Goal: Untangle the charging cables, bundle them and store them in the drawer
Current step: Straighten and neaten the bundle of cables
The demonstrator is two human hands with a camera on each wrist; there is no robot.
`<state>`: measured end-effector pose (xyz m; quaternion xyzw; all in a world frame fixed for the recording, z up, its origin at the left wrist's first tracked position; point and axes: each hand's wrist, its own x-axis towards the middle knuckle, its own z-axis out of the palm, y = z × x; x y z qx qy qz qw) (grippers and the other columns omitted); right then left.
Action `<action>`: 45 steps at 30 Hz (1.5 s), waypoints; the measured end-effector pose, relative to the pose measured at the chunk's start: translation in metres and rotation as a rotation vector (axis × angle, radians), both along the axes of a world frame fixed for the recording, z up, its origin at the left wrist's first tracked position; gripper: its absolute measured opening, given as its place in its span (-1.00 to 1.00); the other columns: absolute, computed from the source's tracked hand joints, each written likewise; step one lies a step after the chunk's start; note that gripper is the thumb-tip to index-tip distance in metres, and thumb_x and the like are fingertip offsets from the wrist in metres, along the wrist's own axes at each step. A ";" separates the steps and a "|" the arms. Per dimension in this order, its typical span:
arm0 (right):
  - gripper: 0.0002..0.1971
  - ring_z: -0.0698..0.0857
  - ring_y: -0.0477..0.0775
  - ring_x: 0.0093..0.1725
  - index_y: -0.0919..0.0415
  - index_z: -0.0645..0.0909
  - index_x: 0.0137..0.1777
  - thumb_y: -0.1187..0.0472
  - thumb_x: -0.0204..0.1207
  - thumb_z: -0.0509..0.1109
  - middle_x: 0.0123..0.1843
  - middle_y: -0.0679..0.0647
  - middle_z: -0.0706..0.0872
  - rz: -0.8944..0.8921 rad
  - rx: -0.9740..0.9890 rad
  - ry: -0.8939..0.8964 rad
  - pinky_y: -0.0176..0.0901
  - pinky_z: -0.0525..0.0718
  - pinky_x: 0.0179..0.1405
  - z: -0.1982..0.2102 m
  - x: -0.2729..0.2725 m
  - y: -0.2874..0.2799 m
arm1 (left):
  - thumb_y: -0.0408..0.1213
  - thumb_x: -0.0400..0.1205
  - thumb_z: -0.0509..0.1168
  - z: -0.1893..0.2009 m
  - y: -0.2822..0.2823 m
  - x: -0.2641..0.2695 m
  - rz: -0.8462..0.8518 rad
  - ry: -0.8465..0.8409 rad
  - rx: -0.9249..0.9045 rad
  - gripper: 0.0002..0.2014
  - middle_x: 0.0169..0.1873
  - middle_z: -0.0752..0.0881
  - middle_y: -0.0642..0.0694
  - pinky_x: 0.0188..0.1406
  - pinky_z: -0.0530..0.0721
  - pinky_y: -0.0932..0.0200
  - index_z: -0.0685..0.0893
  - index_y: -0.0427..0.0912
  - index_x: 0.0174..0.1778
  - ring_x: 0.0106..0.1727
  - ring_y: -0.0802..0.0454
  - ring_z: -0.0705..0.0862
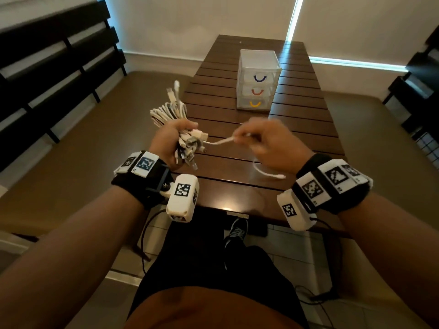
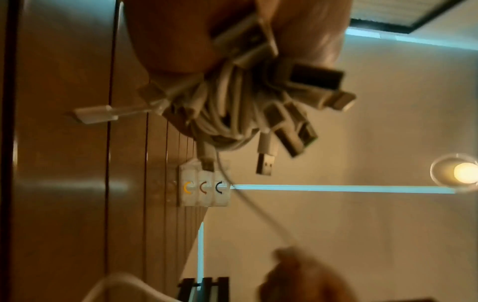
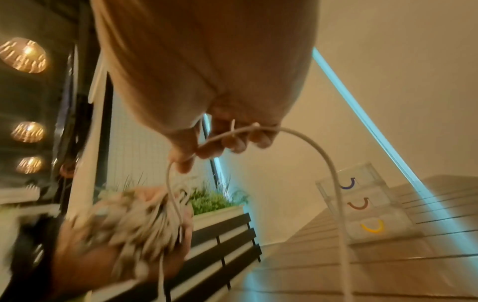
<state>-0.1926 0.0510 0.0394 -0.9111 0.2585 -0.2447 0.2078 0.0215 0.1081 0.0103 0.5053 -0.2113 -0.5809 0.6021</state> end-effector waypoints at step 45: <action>-0.41 -0.16 0.05 0.71 0.02 -0.04 0.71 -0.16 0.74 -0.13 0.74 -0.01 0.05 -0.212 0.542 -0.188 0.20 -0.17 0.68 -0.008 0.041 0.017 | -0.68 0.52 0.22 0.016 0.011 -0.056 -0.223 -0.331 -0.221 -0.81 -0.46 0.74 -0.11 -0.46 0.71 0.20 0.63 -0.33 -0.14 -0.44 0.03 0.74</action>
